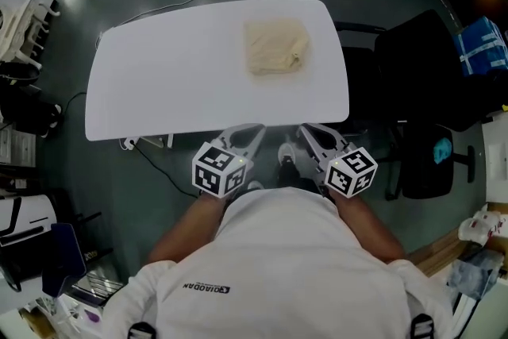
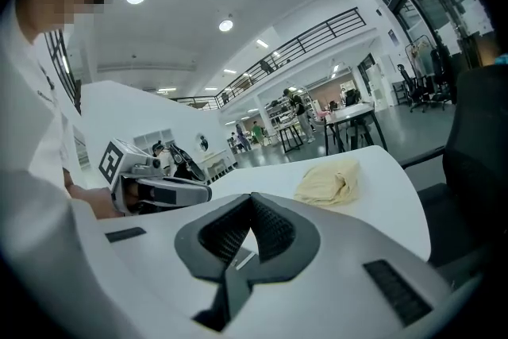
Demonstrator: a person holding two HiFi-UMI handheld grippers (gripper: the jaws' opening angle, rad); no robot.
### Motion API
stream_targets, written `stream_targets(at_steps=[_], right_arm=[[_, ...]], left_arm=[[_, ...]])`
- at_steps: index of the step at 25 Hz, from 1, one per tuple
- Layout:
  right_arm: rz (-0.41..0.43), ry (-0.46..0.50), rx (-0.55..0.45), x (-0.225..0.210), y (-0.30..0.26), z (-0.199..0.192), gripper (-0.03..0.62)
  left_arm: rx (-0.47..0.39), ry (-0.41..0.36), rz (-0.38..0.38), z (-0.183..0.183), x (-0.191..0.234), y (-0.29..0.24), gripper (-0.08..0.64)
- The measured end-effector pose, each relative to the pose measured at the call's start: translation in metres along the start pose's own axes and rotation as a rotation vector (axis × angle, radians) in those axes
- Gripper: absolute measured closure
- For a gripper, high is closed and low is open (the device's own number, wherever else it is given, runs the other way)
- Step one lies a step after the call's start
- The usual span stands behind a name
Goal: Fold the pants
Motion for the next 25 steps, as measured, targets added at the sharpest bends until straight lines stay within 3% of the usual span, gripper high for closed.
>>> stream_targets(at_steps=[7,17,25], right_arm=[[-0.042,0.030,-0.027,0.000,0.028,-0.004,0.574],[0.007,0.083,-0.061,-0.019,0.038,0.022,0.574],[0.059,0.116,-0.072,-0.051,0.063,0.038,0.574]], left_arm=[[-0.040,-0.001,-0.005,0.001,-0.009,0.001,0.532],[-0.046,0.019,0.040,0.001,-0.022,-0.010,0.532],[-0.086,0.041,0.024,0.019,-0.047,-0.051,0.532]])
Point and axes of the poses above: the fingertips, and each gripper's own axes: y backward along the fingers, x to its left, z out of its top, the point moved 6 cm from there along y, backward along the fingers, and after that the axes turned 6 degrees about -z, right-handed, at the moved point
